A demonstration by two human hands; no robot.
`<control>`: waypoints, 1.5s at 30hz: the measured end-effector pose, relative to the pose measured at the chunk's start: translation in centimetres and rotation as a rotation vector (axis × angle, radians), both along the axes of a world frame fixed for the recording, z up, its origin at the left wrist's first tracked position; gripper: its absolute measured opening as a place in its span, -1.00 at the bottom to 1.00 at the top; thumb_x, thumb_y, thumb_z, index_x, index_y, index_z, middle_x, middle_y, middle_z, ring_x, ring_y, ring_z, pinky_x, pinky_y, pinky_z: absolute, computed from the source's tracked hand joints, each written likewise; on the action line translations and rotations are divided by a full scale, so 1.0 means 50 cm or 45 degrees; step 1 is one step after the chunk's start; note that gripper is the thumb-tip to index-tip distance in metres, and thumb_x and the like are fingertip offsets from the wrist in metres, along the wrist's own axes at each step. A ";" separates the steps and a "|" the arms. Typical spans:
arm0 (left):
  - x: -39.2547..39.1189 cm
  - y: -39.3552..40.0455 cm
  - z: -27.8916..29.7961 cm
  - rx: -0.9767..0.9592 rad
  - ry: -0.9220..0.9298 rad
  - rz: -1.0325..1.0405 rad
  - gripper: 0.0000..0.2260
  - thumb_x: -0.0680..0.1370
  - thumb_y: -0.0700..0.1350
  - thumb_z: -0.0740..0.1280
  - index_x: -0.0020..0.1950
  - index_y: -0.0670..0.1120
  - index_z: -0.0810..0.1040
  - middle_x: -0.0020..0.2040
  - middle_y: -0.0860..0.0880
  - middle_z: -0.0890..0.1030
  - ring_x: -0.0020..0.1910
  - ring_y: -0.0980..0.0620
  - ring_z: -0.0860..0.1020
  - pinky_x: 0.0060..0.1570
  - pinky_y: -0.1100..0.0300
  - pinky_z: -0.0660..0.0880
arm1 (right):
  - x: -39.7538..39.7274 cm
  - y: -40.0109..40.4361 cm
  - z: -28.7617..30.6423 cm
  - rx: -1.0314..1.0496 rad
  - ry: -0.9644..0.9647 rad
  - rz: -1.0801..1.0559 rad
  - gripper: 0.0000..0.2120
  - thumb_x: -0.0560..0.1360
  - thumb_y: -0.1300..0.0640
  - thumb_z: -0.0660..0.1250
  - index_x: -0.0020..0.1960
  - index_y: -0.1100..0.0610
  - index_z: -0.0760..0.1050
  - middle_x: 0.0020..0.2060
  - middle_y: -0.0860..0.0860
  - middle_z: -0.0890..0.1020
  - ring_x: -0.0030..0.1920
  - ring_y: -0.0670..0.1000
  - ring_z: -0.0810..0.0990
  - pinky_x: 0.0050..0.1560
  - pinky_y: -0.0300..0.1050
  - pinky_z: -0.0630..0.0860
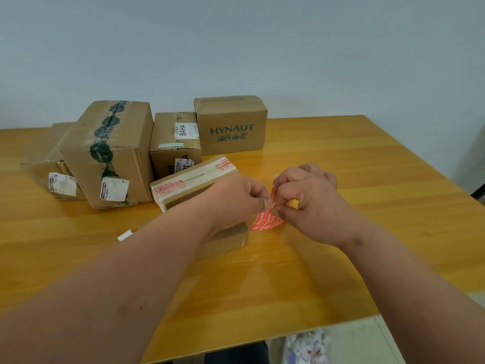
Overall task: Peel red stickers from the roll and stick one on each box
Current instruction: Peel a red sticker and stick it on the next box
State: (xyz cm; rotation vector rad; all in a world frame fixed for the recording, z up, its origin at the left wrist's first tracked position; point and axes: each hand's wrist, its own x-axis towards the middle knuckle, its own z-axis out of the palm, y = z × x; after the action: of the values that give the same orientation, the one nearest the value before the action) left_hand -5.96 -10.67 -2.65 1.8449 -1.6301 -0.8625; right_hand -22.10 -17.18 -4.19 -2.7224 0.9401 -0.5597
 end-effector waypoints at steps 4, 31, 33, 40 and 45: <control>0.004 -0.003 -0.001 0.011 0.039 0.018 -0.87 0.56 -0.09 0.36 -0.19 -0.01 0.63 -0.31 0.06 0.55 -0.30 0.13 0.44 -0.25 0.22 0.38 | 0.001 -0.003 0.001 -0.034 -0.008 0.023 -0.85 0.38 0.08 0.48 -0.30 0.01 0.53 -0.08 -0.19 0.55 0.12 0.02 0.37 0.08 -0.04 0.11; 0.006 -0.010 -0.004 0.024 0.250 0.055 -0.85 0.56 -0.13 0.36 -0.22 -0.06 0.59 -0.30 0.04 0.55 -0.25 0.12 0.48 -0.16 0.25 0.41 | -0.003 -0.015 0.002 0.150 -0.148 0.034 -0.83 0.39 0.11 0.48 -0.30 0.06 0.51 -0.11 -0.13 0.59 0.12 -0.05 0.42 0.25 0.08 0.15; 0.006 -0.009 0.000 0.033 0.171 0.063 -0.86 0.57 -0.11 0.35 -0.17 -0.08 0.60 -0.27 0.03 0.58 -0.24 0.13 0.49 -0.22 0.27 0.38 | -0.003 -0.014 0.009 0.158 -0.099 0.001 -0.85 0.36 0.01 0.49 -0.26 -0.01 0.53 -0.07 -0.16 0.59 0.15 -0.06 0.40 0.23 0.01 0.12; 0.011 -0.013 0.011 -0.020 0.199 0.105 -0.85 0.57 -0.07 0.36 -0.13 -0.09 0.65 -0.23 0.02 0.63 -0.21 0.14 0.54 -0.16 0.25 0.42 | 0.009 -0.021 0.020 0.153 0.034 -0.123 -0.77 0.33 -0.07 0.49 -0.08 -0.09 0.51 -0.08 -0.18 0.59 0.13 -0.11 0.37 0.24 -0.03 0.12; 0.012 -0.011 0.010 -0.034 0.158 0.101 -0.85 0.56 -0.01 0.35 -0.13 -0.02 0.65 -0.24 0.06 0.64 -0.19 0.15 0.55 -0.13 0.23 0.43 | 0.007 -0.027 0.022 0.130 0.073 -0.119 -0.82 0.39 -0.05 0.46 -0.04 -0.12 0.54 -0.02 -0.19 0.62 0.15 -0.13 0.37 0.25 -0.02 0.11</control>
State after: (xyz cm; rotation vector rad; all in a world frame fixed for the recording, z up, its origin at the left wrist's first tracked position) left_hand -5.37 -11.22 -2.14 1.7880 -1.4756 -0.8976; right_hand -21.73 -18.53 -3.08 -2.6276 1.0841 -0.4391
